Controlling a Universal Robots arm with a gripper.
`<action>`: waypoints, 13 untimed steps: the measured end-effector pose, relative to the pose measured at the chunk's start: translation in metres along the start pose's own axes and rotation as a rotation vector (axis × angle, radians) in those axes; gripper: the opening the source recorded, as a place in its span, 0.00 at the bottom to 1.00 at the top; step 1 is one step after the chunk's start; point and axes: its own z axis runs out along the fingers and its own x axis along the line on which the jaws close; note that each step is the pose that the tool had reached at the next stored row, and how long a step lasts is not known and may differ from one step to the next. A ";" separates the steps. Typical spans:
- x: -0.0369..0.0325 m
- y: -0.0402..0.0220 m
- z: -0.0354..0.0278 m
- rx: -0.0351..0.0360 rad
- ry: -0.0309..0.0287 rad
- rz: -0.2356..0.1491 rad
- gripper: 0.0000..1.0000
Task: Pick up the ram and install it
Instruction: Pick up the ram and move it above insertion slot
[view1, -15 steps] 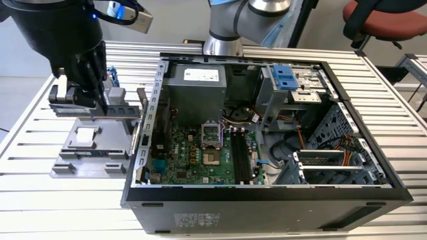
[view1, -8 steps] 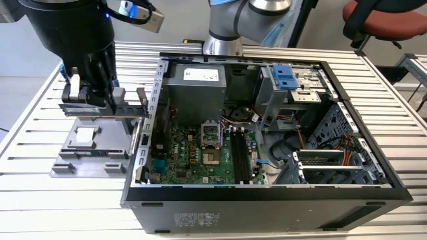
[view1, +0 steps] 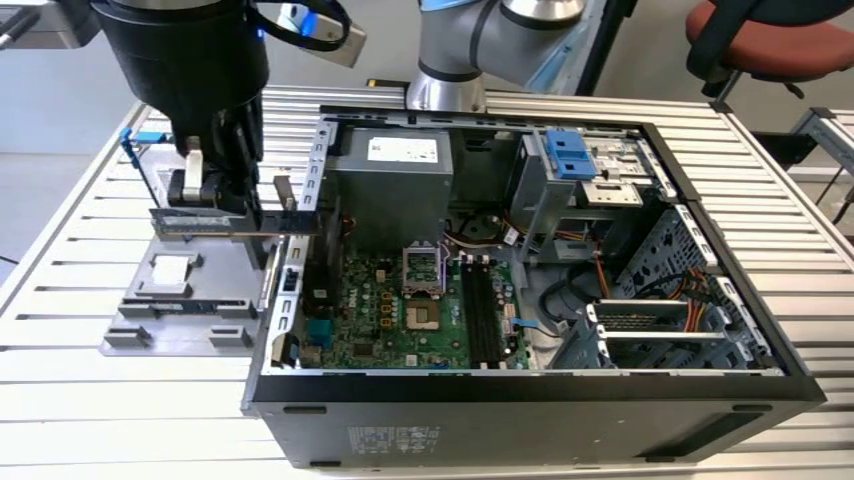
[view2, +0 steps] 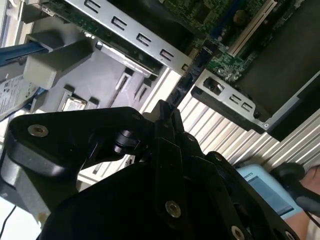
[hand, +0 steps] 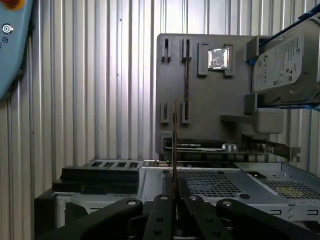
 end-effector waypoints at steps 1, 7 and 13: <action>0.0000 -0.0030 0.0000 0.0001 -0.0001 0.000 0.00; -0.0001 -0.0202 -0.0004 0.0000 0.0000 0.000 0.00; -0.0001 -0.0324 -0.0007 0.0000 0.0000 0.000 0.00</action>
